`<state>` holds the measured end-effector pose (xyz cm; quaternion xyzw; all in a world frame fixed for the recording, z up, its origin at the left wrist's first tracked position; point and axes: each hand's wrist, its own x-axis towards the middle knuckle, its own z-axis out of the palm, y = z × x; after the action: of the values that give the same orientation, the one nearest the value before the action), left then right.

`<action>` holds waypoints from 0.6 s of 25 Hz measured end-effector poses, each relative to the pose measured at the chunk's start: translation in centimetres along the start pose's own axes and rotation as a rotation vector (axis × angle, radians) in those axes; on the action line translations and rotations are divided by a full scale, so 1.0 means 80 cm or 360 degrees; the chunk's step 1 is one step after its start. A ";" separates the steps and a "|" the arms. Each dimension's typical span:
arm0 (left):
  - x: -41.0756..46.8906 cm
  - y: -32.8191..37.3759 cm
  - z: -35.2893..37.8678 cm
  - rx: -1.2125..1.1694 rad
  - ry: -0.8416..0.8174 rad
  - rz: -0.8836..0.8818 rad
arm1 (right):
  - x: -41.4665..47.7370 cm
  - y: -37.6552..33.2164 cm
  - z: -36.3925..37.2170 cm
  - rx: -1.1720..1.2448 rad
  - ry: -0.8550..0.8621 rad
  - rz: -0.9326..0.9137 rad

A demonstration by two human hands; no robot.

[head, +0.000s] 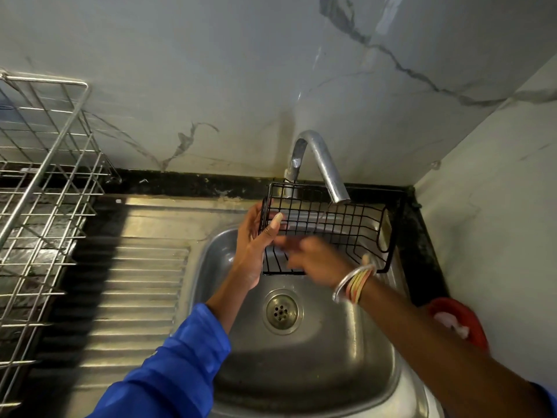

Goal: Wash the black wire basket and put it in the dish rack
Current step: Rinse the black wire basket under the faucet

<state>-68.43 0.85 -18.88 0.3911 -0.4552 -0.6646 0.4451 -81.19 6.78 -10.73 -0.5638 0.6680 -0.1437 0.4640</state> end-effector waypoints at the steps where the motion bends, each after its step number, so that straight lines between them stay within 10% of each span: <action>1: -0.001 0.002 0.001 0.0018 0.0009 -0.0030 | -0.005 0.010 0.019 -0.0248 -0.0123 -0.0175; 3: -0.002 0.008 -0.004 0.0043 0.0019 -0.0039 | -0.017 0.041 0.024 -0.0740 -0.0190 -0.0404; 9: 0.001 0.014 -0.026 -0.0019 0.0017 0.0054 | -0.027 0.086 -0.010 -0.1089 0.0002 0.0281; 15: -0.012 0.008 -0.019 0.0031 0.0040 -0.0192 | 0.030 0.017 -0.036 0.0393 0.0513 0.0299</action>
<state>-66.57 1.27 -18.62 0.4304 -0.4316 -0.6808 0.4062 -84.11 4.12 -11.30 -0.4079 0.7604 -0.2688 0.4279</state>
